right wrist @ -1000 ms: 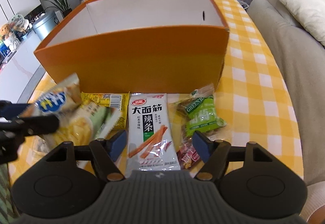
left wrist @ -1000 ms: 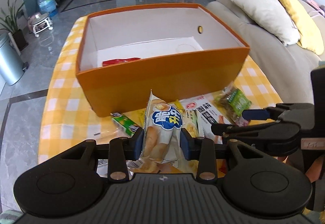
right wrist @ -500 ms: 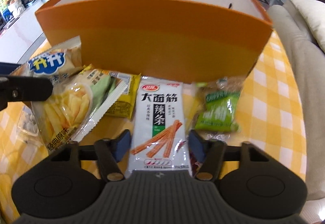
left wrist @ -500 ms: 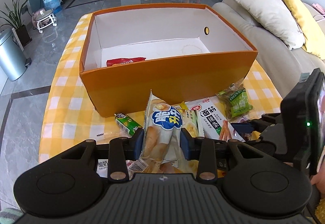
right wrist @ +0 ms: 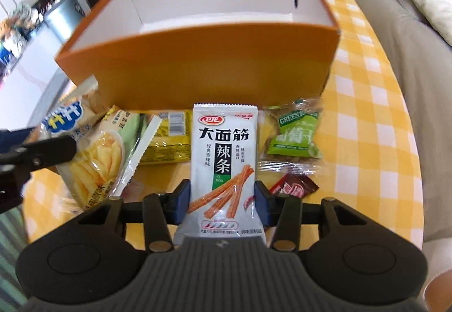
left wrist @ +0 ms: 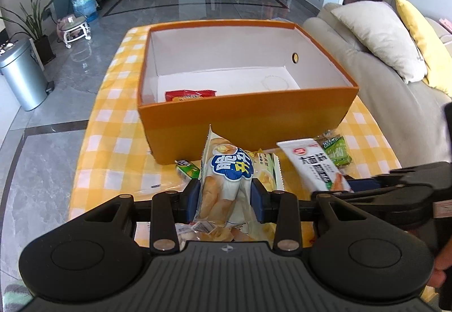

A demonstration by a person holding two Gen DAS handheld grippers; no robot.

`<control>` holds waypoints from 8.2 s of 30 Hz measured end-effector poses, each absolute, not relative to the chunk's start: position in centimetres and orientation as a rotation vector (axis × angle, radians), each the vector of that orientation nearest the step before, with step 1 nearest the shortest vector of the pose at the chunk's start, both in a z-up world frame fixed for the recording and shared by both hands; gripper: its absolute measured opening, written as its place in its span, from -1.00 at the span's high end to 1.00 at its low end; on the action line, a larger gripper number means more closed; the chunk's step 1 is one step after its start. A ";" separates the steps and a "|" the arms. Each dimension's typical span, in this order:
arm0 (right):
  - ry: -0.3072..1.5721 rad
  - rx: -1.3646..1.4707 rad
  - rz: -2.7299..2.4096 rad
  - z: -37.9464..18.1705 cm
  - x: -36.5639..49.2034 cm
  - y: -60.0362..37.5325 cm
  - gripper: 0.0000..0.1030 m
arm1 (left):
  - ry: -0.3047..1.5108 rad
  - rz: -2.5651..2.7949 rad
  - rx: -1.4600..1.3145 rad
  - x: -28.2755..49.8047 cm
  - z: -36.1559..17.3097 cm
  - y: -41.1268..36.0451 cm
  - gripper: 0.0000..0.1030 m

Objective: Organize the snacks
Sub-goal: 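Lift both packets and lower them into the box with both tools, then open both tools to release the packets and withdraw from the box, then move both tools down toward the remaining snacks on the table, then grasp the wrapped bun with the left tool while the right tool grasps the red wafer bar, then lift the bun and wafer bar and carry both over the box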

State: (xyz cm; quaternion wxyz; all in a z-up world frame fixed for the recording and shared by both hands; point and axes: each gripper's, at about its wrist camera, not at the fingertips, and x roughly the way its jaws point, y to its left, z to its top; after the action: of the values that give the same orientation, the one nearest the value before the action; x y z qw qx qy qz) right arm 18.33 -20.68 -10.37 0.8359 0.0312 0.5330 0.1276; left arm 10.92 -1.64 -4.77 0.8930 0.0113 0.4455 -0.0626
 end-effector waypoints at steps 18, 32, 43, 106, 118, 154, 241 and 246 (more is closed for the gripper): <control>0.883 0.047 0.297 -0.5 12.7 -21.6 0.12 | 0.791 -0.109 0.012 10.0 0.2 -0.7 0.17; 0.782 0.016 0.324 5.4 18.5 -20.1 0.13 | 0.742 -0.077 0.065 16.2 2.6 -1.1 0.17; 0.871 -0.075 0.295 1.8 27.2 -18.8 0.13 | 0.836 -0.064 0.145 22.3 0.1 -1.6 0.17; 0.935 -0.050 0.242 -3.0 30.7 -19.5 -0.37 | 0.823 -0.082 0.238 22.4 -1.2 -3.0 -0.58; 0.848 0.020 0.232 0.4 25.0 -19.9 -0.37 | 0.738 -0.069 0.211 16.4 1.0 -2.3 -0.58; 0.898 -0.027 0.149 -5.2 11.1 -21.5 -0.57 | 0.975 -0.146 0.086 8.1 -5.5 -2.8 -0.54; 1.331 0.249 0.184 -13.8 13.3 -22.5 0.47 | 1.183 -0.227 0.046 11.2 -12.4 -4.2 0.33; 1.314 0.236 0.184 -13.6 13.6 -22.3 0.45 | 1.188 -0.215 0.012 11.5 -12.8 -3.9 0.31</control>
State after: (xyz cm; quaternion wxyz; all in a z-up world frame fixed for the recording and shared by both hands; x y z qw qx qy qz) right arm 13.60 -22.29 -13.62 0.7816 0.1094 0.6082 0.0851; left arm 11.54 -3.89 -12.83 0.8233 0.0058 0.5585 -0.1013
